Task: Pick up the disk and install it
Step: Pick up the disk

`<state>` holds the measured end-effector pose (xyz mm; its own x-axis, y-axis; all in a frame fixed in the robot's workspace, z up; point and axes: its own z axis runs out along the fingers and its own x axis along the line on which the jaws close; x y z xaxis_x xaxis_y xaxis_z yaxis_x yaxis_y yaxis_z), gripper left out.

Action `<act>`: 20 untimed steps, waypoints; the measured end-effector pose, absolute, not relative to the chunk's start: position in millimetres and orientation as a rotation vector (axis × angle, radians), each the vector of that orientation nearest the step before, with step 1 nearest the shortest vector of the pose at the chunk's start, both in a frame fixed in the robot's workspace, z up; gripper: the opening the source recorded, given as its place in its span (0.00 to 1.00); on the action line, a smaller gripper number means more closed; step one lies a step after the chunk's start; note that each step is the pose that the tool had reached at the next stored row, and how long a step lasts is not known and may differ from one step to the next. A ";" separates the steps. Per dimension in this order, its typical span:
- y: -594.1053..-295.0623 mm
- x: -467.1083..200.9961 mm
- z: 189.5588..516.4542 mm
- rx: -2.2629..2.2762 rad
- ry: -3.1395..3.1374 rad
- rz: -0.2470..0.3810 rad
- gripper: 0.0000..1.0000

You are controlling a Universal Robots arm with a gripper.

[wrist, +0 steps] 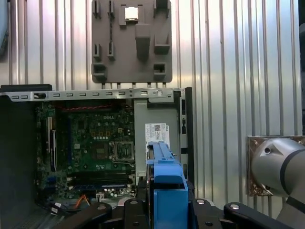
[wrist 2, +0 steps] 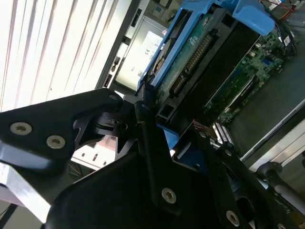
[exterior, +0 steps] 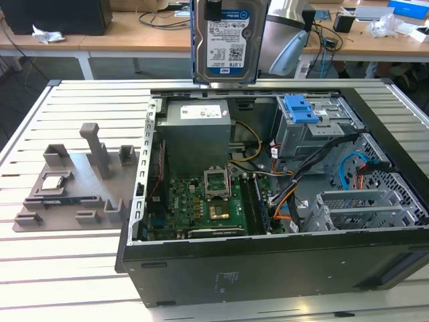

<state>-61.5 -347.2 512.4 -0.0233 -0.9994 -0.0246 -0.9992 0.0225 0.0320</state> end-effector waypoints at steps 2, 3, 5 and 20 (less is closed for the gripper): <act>-358.7 -61.4 512.3 2.192 -2.243 -0.063 0.37; -364.4 -61.2 512.2 2.192 -2.243 -0.063 0.37; -373.4 -60.3 512.0 2.192 -2.243 -0.063 0.37; -414.2 -29.9 510.4 2.190 -2.241 -0.068 0.37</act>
